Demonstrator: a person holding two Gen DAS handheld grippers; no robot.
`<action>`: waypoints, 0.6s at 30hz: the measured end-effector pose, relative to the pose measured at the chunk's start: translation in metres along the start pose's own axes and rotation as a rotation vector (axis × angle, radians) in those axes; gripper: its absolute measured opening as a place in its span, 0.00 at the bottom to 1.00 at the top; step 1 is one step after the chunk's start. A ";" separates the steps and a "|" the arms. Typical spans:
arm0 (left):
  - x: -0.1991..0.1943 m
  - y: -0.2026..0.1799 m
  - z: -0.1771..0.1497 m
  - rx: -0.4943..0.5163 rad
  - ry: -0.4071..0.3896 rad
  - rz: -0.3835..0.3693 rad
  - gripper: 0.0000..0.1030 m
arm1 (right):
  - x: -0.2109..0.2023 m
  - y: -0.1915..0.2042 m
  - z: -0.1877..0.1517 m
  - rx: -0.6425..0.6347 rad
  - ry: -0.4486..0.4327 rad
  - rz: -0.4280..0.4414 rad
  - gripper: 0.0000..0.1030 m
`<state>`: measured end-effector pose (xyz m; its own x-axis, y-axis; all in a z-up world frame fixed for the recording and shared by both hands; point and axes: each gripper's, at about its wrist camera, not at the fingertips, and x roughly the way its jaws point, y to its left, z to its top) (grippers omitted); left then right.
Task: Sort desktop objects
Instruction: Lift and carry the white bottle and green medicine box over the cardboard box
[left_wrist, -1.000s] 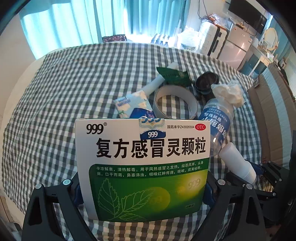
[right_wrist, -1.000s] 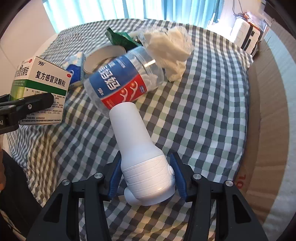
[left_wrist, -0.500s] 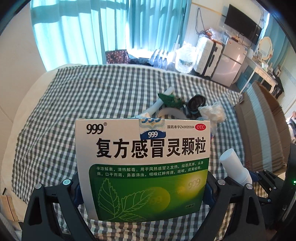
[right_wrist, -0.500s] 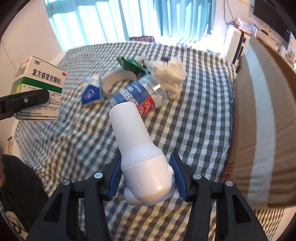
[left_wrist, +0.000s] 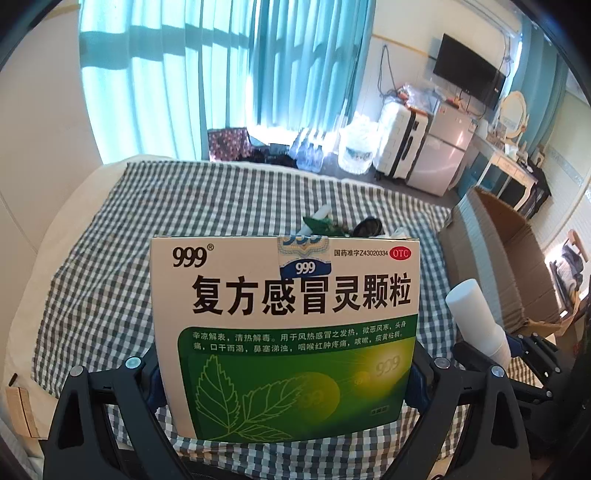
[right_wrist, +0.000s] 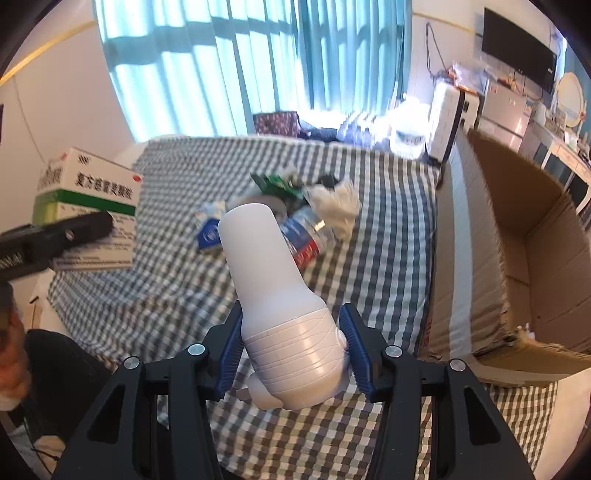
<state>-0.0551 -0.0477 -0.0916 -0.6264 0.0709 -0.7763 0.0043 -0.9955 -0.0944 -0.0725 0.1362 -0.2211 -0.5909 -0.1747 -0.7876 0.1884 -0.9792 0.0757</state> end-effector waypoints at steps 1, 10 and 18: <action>-0.004 0.001 0.000 -0.004 -0.009 -0.006 0.93 | -0.005 0.002 0.001 -0.003 -0.013 0.000 0.49; -0.061 0.006 0.004 0.010 -0.176 0.012 0.93 | -0.057 0.024 0.013 -0.027 -0.152 -0.019 0.49; -0.089 0.006 0.010 -0.001 -0.258 0.034 0.93 | -0.103 0.034 0.024 -0.018 -0.303 -0.026 0.49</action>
<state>-0.0068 -0.0606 -0.0166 -0.8043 0.0186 -0.5940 0.0299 -0.9970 -0.0716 -0.0241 0.1186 -0.1225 -0.8023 -0.1749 -0.5707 0.1824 -0.9822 0.0446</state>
